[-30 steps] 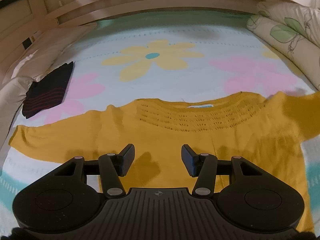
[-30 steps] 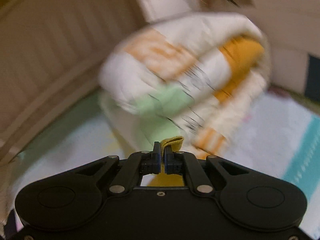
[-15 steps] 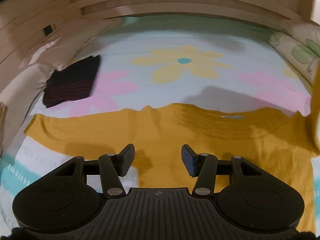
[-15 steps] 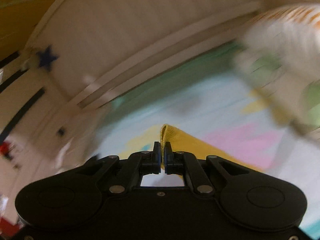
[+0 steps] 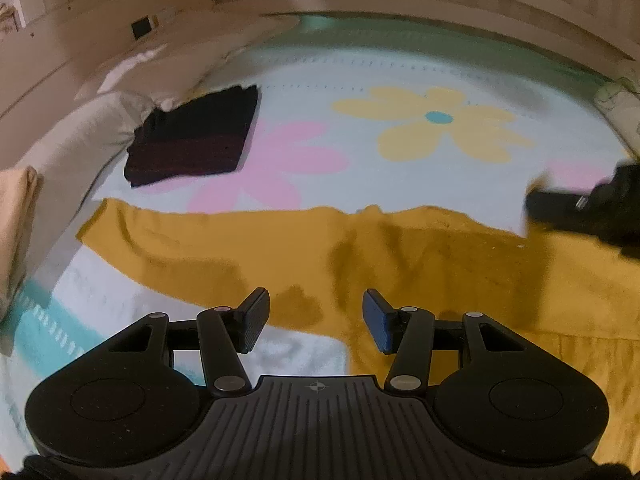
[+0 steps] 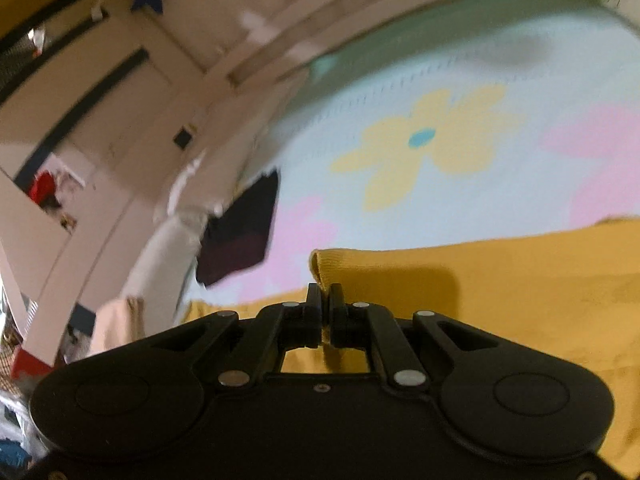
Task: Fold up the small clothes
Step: 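Carry the sleeve across the sweater body and release it with the right gripper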
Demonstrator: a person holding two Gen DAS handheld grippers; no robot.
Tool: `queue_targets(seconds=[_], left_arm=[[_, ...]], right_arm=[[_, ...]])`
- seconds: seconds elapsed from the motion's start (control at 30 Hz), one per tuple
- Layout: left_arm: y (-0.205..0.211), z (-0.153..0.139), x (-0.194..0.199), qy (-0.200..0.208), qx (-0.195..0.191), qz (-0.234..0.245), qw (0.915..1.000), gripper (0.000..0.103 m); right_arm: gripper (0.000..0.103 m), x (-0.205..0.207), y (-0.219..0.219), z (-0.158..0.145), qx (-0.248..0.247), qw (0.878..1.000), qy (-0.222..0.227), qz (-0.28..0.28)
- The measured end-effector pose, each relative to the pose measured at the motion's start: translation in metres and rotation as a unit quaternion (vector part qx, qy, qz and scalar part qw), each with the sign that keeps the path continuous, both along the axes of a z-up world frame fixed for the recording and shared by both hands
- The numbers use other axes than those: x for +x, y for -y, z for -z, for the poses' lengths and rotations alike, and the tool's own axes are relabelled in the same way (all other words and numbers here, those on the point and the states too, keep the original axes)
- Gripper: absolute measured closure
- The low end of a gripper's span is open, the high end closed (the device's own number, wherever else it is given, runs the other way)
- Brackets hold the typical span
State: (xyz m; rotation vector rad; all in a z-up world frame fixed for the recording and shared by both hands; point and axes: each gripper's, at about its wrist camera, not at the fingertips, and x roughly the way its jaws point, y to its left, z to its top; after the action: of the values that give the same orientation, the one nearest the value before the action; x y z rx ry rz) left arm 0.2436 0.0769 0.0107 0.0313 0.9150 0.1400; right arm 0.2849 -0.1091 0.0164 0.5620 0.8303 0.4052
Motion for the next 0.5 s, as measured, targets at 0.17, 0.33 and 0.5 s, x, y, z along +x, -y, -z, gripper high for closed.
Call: queue_targets(seconds=[0.17,0.33,0.5], left_arm=[[-0.005,0.011,0.008,-0.013,-0.010,-0.003,0.9999,0.053],[0.008,0.020,0.015,-0.013,-0.017,0.014,0.9997,0.053],[0.041,0.040,0.022,-0.029,-0.023,0.062,0.9974,0.053]], right_arm=[[0.055,-0.002,0.004,0.025,0.000,1.000,-0.017,-0.024],[0.051,-0.007,0.061,0.018,-0.013,1.000,0.010,0.019],[0.051,-0.016,0.152,0.025,-0.043,0.992,0.008,0.121]])
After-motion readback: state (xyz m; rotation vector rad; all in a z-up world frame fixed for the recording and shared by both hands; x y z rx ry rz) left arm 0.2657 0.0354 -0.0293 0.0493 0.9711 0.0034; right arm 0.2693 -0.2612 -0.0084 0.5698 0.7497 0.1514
